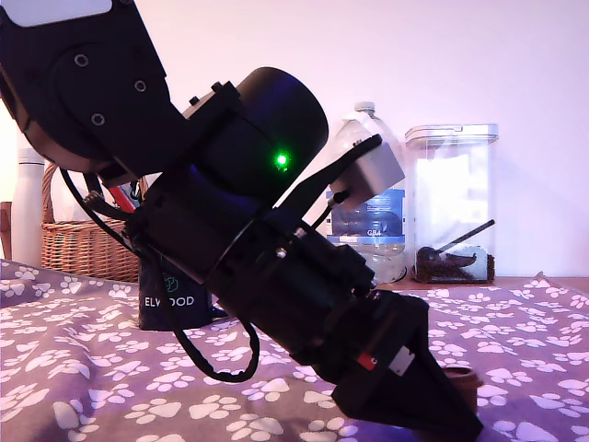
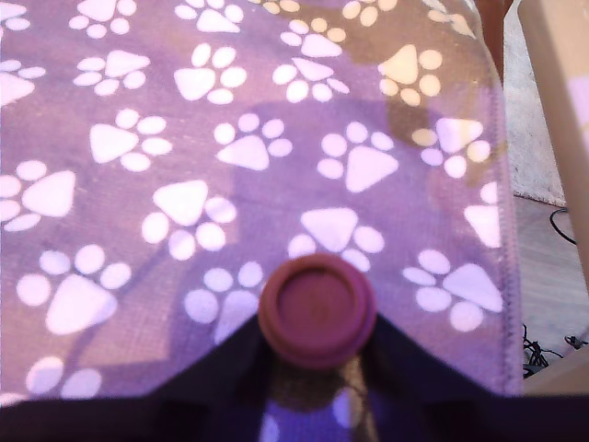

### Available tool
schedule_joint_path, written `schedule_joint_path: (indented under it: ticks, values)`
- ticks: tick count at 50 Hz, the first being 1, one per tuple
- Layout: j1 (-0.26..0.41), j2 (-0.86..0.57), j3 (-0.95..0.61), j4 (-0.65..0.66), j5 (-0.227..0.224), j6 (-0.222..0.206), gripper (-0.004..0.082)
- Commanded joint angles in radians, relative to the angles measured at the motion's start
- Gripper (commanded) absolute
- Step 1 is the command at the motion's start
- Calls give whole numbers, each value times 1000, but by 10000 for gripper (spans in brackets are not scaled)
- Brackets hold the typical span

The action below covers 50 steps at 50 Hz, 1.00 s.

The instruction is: Pick up the coffee capsules from the table one by one and drop them inside the nearest coffee cup

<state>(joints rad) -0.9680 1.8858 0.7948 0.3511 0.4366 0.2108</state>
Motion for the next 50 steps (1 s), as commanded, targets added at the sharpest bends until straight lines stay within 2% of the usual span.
schedule_joint_path:
  ticks: [1,13,31,50]
  values:
    - [-4,20,12,4,1,7,176]
    - [-4,20,12,5,4,7,87]
    - [6,6,9,35,6,6,74]
    - [68,-169,-46,64,7,-15,74]
